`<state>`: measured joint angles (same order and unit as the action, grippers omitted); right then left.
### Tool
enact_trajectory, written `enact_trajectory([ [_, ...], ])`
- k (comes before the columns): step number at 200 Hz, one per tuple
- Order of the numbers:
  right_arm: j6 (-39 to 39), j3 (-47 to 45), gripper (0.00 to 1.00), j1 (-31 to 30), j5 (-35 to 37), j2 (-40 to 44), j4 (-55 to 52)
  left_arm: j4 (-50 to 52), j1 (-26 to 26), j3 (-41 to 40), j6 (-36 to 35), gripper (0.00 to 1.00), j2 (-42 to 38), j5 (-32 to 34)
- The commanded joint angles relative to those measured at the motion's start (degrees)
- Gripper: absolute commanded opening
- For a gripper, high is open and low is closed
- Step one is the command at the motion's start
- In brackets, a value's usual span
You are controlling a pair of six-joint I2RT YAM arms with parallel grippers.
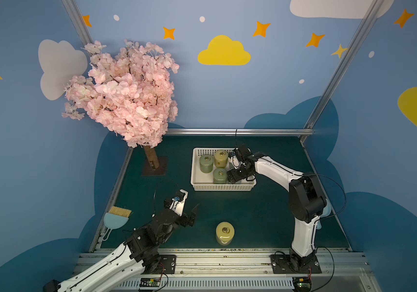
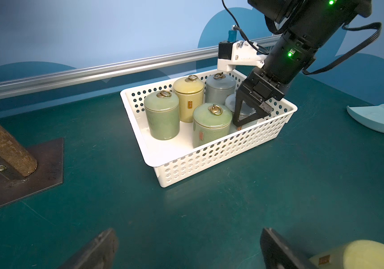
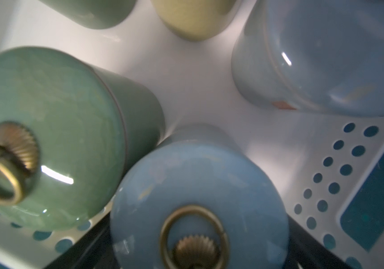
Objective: Take the tea canister out of the basket
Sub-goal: Pick up the tea canister from the basket.
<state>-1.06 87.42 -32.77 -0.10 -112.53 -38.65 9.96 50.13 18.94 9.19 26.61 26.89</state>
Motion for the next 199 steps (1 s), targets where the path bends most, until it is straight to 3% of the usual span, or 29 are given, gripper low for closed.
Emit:
enact_trajectory([
  [1,0.5,1.9,0.87,-0.4,0.4,-0.8,-1.2,-0.6,-0.1,-0.4,-0.4,1.00,-0.3,0.6],
  [83,0.5,2.3,0.60,-0.6,0.7,-0.5,-2.1,-0.5,-0.2,-0.3,-0.4,1.00,-0.8,0.8],
  [199,-0.3,0.7,0.43,-1.2,3.1,6.0,-1.6,-0.5,-0.2,-0.5,-0.3,1.00,-1.0,0.7],
])
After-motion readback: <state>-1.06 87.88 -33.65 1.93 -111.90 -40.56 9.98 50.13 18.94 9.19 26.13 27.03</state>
